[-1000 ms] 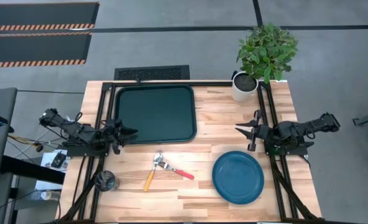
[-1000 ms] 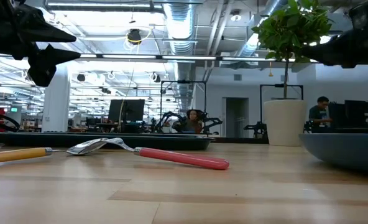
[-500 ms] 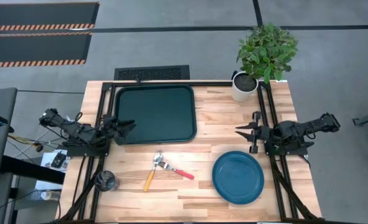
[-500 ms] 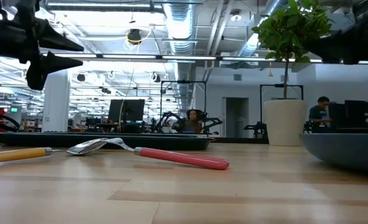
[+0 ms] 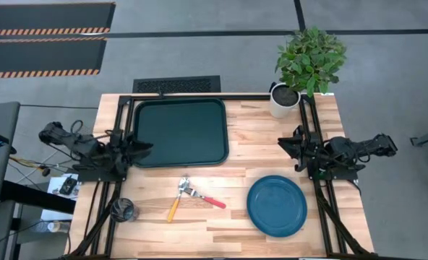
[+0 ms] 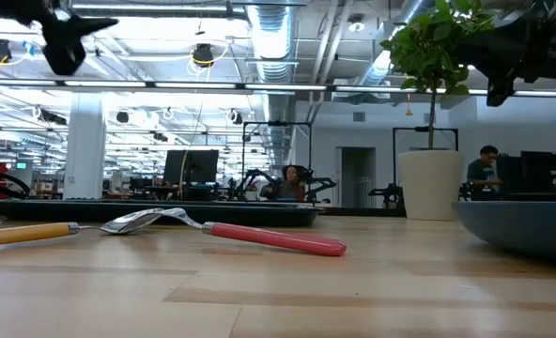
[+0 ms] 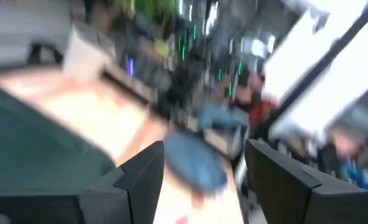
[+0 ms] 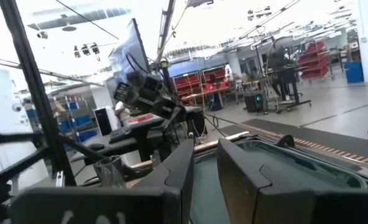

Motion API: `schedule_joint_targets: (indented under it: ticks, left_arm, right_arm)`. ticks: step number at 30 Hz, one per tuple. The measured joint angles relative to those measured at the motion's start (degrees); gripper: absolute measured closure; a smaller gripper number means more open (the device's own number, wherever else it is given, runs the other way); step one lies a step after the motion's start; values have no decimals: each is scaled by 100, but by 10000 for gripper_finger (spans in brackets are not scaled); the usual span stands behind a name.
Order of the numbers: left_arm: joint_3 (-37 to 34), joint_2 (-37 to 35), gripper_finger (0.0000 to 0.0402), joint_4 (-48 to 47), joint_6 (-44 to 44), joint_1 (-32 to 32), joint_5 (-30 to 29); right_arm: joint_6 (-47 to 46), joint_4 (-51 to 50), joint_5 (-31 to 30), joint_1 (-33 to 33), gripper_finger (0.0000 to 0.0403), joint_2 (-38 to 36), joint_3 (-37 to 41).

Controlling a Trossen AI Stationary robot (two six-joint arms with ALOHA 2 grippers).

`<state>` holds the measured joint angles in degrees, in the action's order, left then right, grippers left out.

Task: Pick and place plate/cup/fork/spoon on tray
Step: Put the blue glass on the black tray

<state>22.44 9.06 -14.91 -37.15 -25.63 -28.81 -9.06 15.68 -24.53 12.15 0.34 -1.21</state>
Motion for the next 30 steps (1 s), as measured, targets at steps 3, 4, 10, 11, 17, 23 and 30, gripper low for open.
schedule_joint_targets:
  ticks: [3,4,10,11,17,23,30]
  left_arm:
    - [889,691,191,-1508,-815,0,418]
    - [1162,956,191,-2019,-1084,0,573]
    - [2516,2581,191,-4592,-1960,0,1781]
    - [2660,2804,191,-4905,-1972,0,2076]
    - [2797,3569,191,-5352,-1702,-159,2887]
    - [2791,3906,191,-5438,-1148,-441,3373]
    - [2791,3972,191,-5470,-1213,-1184,3306]
  right_arm:
    - [-2,-15,-89,-1,306,0,0]
    - [-2,-17,-118,-1,306,0,0]
    - [-9,-125,-131,-1,306,0,-3]
    - [-15,-151,-131,-1,306,0,-4]
    - [-14,-183,-130,-1,306,0,-12]
    - [-13,-194,-130,-1,306,0,-13]
    - [-9,-236,-129,-1,306,0,-17]
